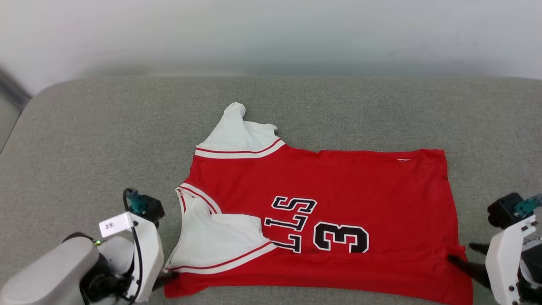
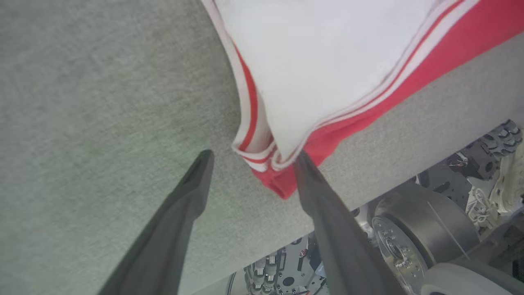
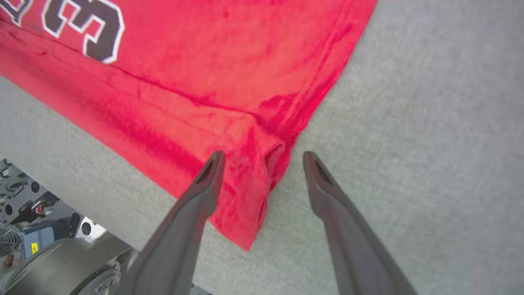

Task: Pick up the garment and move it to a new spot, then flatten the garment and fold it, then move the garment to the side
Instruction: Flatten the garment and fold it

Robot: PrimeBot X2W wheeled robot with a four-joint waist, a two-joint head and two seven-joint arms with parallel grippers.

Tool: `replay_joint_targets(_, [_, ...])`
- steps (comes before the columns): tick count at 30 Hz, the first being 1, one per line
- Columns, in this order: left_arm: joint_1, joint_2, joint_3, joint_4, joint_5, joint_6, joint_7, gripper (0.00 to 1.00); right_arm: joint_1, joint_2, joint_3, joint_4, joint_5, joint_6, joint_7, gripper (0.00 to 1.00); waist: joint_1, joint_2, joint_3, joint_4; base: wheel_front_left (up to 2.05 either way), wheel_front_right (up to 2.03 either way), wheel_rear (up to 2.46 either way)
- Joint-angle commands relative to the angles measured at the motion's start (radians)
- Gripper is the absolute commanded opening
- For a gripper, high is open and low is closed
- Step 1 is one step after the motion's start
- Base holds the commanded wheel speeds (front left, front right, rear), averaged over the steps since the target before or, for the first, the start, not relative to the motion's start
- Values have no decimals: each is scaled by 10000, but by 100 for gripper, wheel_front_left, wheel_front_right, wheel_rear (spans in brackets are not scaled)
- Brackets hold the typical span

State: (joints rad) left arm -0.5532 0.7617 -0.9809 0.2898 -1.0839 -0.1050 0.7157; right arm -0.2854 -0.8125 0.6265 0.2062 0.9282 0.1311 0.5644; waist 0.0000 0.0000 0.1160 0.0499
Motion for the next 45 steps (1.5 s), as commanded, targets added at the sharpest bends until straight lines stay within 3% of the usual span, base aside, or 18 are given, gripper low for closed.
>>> replay_joint_targets(1, [-268, 169, 210, -171, 89, 71, -175, 100, -172, 102, -302, -114, -273, -7, -545, 100, 0, 0, -121, 1, 0, 0, 0])
replay_joint_targets(4, [-553, 364, 537, -456, 12, 142, -367, 100, -314, 321, -1076, -176, -841, -7, -1793, 100, 0, 0, -217, -29, 0, 0, 0])
replay_joint_targets(9, [-1365, 588, 1085, -763, 606, 368, -1139, 100, -436, 1241, -2641, -270, -2256, -6, -3987, 100, 0, 0, -150, -203, 0, 0, 0])
replay_joint_targets(14, [-2407, 271, 1571, -373, 1401, 719, -2187, 100, -81, 2425, -4074, -813, -3775, -6, -5386, 100, 0, 0, 255, -482, 0, 0, 0])
replay_joint_targets(19, [-3693, -196, 1872, 362, 1796, 786, -2483, 100, 403, 3607, -5203, -1761, -5119, -6, -6250, 100, 0, 0, 977, -797, 0, 0, 0])
replay_joint_targets(26, [-5453, -696, 2021, 1316, 1769, 609, -1683, 100, 837, 4564, -5682, -2798, -6103, -7, -6630, 100, 0, 0, 2154, -1255, 0, 0, 0])
replay_joint_targets(30, [-6466, -968, 1952, 2003, 1463, 481, -387, 100, 752, 4982, -5773, -3286, -6344, -6, -6699, 100, 0, 0, 2905, -1577, 0, 0, 0])
replay_joint_targets(38, [-7760, -1211, 1565, 2874, 1226, 596, 2124, 100, 334, 5235, -5786, -3823, -6631, -6, -6691, 100, 0, 0, 4064, -2074, 0, 0, 0])
replay_joint_targets(45, [-7830, -1255, 1195, 3426, 1481, 566, 2541, 100, 102, 5382, -5692, -3862, -6710, -6, -6791, 100, 0, 0, 4614, -2331, 0, 0, 0])
